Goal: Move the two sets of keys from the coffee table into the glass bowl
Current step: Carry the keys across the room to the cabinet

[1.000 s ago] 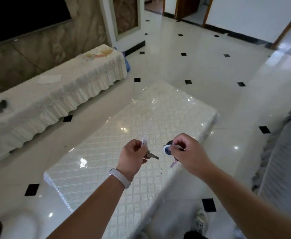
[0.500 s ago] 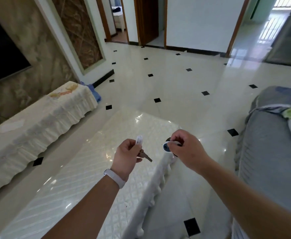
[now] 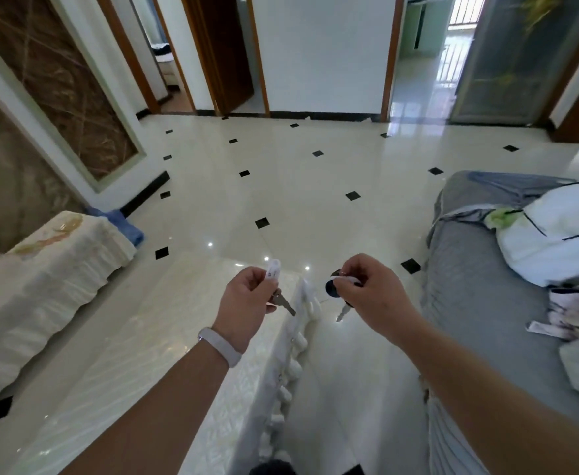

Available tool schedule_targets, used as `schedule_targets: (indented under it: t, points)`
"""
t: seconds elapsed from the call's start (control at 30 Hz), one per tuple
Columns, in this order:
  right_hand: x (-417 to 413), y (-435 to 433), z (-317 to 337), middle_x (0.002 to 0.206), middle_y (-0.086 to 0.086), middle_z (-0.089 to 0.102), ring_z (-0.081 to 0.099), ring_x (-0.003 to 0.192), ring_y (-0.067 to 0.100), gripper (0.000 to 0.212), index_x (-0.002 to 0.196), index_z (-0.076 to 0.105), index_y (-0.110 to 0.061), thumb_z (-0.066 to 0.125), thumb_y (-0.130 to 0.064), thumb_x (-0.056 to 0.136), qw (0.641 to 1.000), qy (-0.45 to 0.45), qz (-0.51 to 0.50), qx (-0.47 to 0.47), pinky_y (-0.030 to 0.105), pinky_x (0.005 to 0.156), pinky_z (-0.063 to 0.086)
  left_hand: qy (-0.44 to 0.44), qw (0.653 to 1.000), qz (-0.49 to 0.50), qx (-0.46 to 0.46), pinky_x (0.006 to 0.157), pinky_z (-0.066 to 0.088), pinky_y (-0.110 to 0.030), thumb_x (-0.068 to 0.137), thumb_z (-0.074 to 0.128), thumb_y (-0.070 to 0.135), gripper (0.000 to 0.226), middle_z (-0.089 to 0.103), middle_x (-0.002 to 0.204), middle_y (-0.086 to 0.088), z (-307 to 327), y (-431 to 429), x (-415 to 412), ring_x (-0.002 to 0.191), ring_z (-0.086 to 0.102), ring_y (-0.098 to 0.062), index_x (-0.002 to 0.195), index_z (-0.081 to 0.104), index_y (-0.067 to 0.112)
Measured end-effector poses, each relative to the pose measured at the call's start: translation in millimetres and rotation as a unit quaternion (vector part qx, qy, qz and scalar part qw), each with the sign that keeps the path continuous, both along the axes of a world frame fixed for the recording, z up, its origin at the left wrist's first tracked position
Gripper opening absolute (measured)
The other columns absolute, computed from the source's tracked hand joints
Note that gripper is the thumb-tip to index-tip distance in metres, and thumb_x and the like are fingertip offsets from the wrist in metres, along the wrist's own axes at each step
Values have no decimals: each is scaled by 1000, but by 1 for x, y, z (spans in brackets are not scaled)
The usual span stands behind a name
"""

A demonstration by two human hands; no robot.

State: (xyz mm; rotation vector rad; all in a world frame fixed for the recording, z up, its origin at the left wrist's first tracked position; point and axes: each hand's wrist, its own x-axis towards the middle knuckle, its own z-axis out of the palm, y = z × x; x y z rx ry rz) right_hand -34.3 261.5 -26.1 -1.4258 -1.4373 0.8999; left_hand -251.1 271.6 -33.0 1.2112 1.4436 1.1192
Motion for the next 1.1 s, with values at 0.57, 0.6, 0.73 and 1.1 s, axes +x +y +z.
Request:
schedule_targets:
  t: [0.57, 0.6, 0.73, 1.1]
  points:
    - [55, 266, -8, 57, -17, 61, 54, 50, 7, 10, 70, 58, -31, 66, -27, 68, 995, -35, -93, -25, 25, 48, 45, -66, 994, -85, -27, 56, 52, -24, 86, 60, 8, 7, 70, 69, 0, -18, 299, 59, 66, 69, -12, 81, 63, 13]
    - [54, 284, -4, 57, -17, 61, 54, 49, 7, 9, 70, 58, -32, 65, -30, 67, 994, -38, -97, -19, 24, 47, 44, -66, 993, -92, -27, 57, 52, -24, 86, 61, 9, 7, 71, 69, 1, -16, 321, 59, 67, 69, -12, 81, 63, 13]
    - [59, 342, 6, 58, -17, 61, 54, 49, 7, 9, 70, 57, -35, 64, -36, 65, 991, -55, -122, -2, 20, 45, 43, -65, 992, -110, -12, 56, 53, -23, 85, 60, 10, 7, 72, 67, 4, -3, 397, 66, 67, 70, -13, 80, 63, 14]
    - [119, 453, 3, 58, -20, 59, 51, 49, 1, 11, 69, 57, -32, 66, -25, 69, 988, -36, -152, 6, 13, 45, 41, -74, 988, -130, -27, 56, 55, -24, 86, 60, 7, 6, 71, 64, 2, -8, 513, 124, 63, 67, -13, 80, 61, 9]
